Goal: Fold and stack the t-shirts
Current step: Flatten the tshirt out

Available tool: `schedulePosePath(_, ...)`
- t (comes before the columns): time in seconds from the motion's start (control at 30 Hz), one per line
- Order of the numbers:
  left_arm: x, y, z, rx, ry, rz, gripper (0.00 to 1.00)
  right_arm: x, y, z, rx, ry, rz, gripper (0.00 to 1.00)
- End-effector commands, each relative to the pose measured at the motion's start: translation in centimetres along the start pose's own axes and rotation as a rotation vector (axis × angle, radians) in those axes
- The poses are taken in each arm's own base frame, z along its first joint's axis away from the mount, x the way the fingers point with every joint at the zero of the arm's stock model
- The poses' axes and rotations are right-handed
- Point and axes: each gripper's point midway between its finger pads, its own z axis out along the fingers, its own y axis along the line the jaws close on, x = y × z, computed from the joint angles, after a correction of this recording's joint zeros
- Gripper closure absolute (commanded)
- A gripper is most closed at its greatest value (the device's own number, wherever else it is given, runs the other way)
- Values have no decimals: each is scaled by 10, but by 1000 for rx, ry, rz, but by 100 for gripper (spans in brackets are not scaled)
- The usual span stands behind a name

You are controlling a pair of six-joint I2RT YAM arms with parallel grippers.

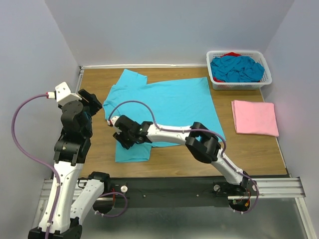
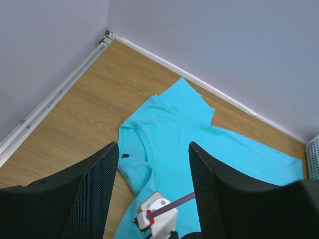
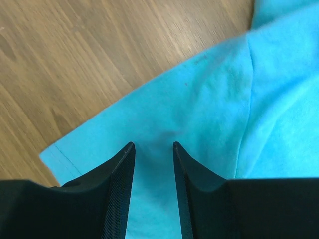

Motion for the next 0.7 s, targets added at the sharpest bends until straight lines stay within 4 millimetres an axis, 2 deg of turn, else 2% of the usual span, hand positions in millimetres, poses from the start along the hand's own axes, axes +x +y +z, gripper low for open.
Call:
schedulePosePath(0.0,-6,3,-13,-5,26,11,34,7,12,12,44,14,-161,56)
schedulePosePath(0.13,-11,0,-16,8,20,12,34,31,31,13,22,64,-249,56)
schedulePosePath(0.2,-9,-1,-16,15,30,14,34,47,42,6,-15,104,-293,55)
schedulePosePath(0.23,-9,-2,-16,22,30,11,34,61,52,0,-43,140,-322,55)
schedulePosePath(0.27,-8,-2,-16,21,31,13,34,59,57,-5,-50,136,-334,55)
schedulePosePath(0.33,-6,-3,-15,25,38,13,34,82,74,-14,-127,191,-352,55)
schedulePosePath(0.43,-6,-3,-15,26,40,14,34,94,89,-30,-185,220,-369,55)
schedulePosePath(0.57,-4,-3,-14,26,48,17,34,95,103,-48,-238,227,-377,55)
schedulePosePath(0.67,-1,-3,-13,25,55,24,34,73,114,-65,-264,172,-361,53)
